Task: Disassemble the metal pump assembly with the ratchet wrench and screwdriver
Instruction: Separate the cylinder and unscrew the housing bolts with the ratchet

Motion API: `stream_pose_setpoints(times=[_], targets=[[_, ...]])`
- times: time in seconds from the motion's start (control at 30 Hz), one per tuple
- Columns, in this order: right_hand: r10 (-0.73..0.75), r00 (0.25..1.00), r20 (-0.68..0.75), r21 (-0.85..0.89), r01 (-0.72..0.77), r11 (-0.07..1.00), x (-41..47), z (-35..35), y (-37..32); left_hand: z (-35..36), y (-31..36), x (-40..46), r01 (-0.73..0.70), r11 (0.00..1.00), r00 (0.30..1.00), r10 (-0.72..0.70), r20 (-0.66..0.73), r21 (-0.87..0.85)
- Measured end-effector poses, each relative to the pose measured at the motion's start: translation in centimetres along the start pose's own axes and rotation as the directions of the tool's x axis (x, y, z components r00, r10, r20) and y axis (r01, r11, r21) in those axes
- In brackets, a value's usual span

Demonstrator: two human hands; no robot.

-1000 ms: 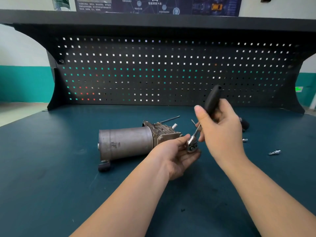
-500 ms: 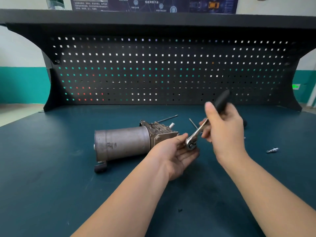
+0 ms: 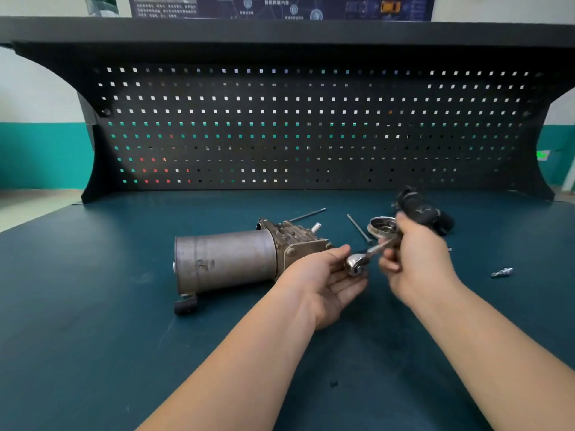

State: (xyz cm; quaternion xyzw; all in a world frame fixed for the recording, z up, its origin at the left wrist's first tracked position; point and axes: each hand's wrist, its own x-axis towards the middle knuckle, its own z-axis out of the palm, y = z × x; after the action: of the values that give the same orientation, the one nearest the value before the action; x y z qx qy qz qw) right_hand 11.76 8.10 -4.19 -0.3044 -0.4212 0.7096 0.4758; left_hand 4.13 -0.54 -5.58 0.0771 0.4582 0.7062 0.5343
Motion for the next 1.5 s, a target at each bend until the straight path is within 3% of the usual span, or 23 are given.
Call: stream_pose_setpoints(times=[0.03, 0.1, 0.13, 0.2, 0.3, 0.37, 0.43, 0.5, 0.53, 0.6, 0.67, 0.73, 0.8, 0.87, 0.93, 1.0, 1.07, 1.13, 1.2, 1.27, 1.3, 1.4, 1.5], targets=[[-0.223, 0.971, 0.084, -0.093, 0.231, 0.969, -0.6, 0.3, -0.4, 0.0, 0.1, -0.1, 0.008, 1.000, 1.000, -0.008, 0.005, -0.015], [-0.514, 0.805, 0.297, -0.232, 0.583, 0.778, -2.0, 0.9, -0.8, -0.1, 0.2, -0.3, 0.027, 0.999, 1.000, -0.027, 0.007, -0.042], [-0.558, 0.750, 0.355, -0.241, 0.650, 0.721, -2.5, 1.0, -0.9, -0.2, 0.3, -0.3, 0.040, 0.998, 0.999, -0.039, 0.007, -0.053], [-0.561, 0.736, 0.378, -0.256, 0.665, 0.701, -2.7, 1.0, -0.9, -0.4, 0.4, -0.4, 0.059, 0.995, 0.998, -0.059, -0.001, -0.077], [-0.442, 0.870, 0.217, -0.277, 0.489, 0.827, -1.5, 0.7, -0.8, -0.2, 0.4, -0.4, 0.030, 0.996, 1.000, -0.030, 0.001, -0.084], [-0.116, 0.993, -0.020, -0.104, 0.113, 0.988, -0.3, 0.4, -0.3, 0.0, 0.3, -0.3, -0.010, 0.995, 1.000, 0.009, -0.011, -0.097], [0.257, 0.961, -0.099, 0.108, -0.246, 0.963, 0.2, -0.3, 0.6, 0.2, 0.0, -0.2, -0.031, 0.995, 0.999, 0.029, -0.022, -0.091], [0.359, 0.927, -0.104, 0.159, -0.341, 0.926, 0.4, -0.4, 0.9, 0.3, -0.1, -0.2, -0.025, 0.997, 0.999, 0.023, -0.029, -0.073], [0.285, 0.955, -0.084, 0.112, -0.275, 0.955, 0.4, -0.4, 0.7, 0.2, -0.1, -0.2, -0.016, 0.998, 1.000, 0.014, -0.021, -0.067], [-0.095, 0.995, 0.022, -0.043, 0.096, 0.994, 0.0, 0.2, 0.1, 0.1, 0.0, -0.4, 0.006, 0.998, 1.000, -0.006, 0.004, -0.060], [-0.419, 0.885, 0.202, -0.196, 0.456, 0.868, -0.9, 0.7, -0.5, 0.0, 0.1, -0.4, 0.024, 0.998, 1.000, -0.023, 0.005, -0.065], [-0.497, 0.823, 0.276, -0.253, 0.561, 0.788, -1.7, 0.9, -0.7, -0.2, 0.2, -0.6, 0.044, 0.996, 0.999, -0.044, 0.000, -0.081], [-0.488, 0.828, 0.277, -0.282, 0.556, 0.782, -1.8, 0.8, -0.7, -0.3, 0.3, -0.6, 0.062, 0.993, 0.998, -0.062, 0.000, -0.098], [-0.405, 0.895, 0.184, -0.281, 0.443, 0.851, -1.2, 0.7, -0.7, -0.2, 0.5, -0.6, 0.056, 0.993, 0.998, -0.057, -0.001, -0.104], [-0.142, 0.990, -0.021, -0.146, 0.138, 0.980, -0.5, 0.5, -0.3, 0.1, 0.5, -0.6, 0.031, 0.994, 0.999, -0.032, -0.007, -0.106], [0.229, 0.964, -0.135, 0.072, -0.221, 0.973, -0.3, 0.1, 0.7, 0.2, 0.3, -0.4, 0.003, 0.994, 1.000, -0.006, -0.023, -0.105], [0.408, 0.899, -0.159, 0.208, -0.373, 0.904, -0.3, -0.2, 1.3, 0.2, 0.2, -0.3, -0.008, 0.996, 0.999, 0.005, -0.036, -0.094], [0.309, 0.944, -0.119, 0.170, -0.287, 0.943, -0.4, 0.0, 0.9, 0.2, 0.1, -0.3, 0.003, 0.995, 1.000, -0.006, -0.030, -0.096], [-0.090, 0.996, 0.001, 0.003, 0.090, 0.996, -0.9, 0.6, 0.1, 0.1, 0.1, -0.3, 0.023, 0.995, 1.000, -0.025, -0.012, -0.100], [-0.460, 0.854, 0.241, -0.211, 0.509, 0.835, -1.9, 1.0, -0.4, 0.1, 0.0, -0.4, 0.044, 0.994, 0.999, -0.045, -0.007, -0.104], [-0.528, 0.783, 0.330, -0.257, 0.612, 0.748, -2.4, 1.1, -0.6, 0.0, 0.0, -0.4, 0.054, 0.992, 0.998, -0.055, -0.008, -0.110], [-0.529, 0.754, 0.390, -0.272, 0.643, 0.716, -2.9, 1.1, -1.0, -0.1, 0.1, -0.7, 0.057, 0.993, 0.998, -0.058, -0.014, -0.103], [-0.409, 0.890, 0.203, -0.287, 0.453, 0.844, -1.5, 0.9, -0.8, 0.0, 0.2, -0.7, 0.026, 0.995, 1.000, -0.026, -0.004, -0.095]])
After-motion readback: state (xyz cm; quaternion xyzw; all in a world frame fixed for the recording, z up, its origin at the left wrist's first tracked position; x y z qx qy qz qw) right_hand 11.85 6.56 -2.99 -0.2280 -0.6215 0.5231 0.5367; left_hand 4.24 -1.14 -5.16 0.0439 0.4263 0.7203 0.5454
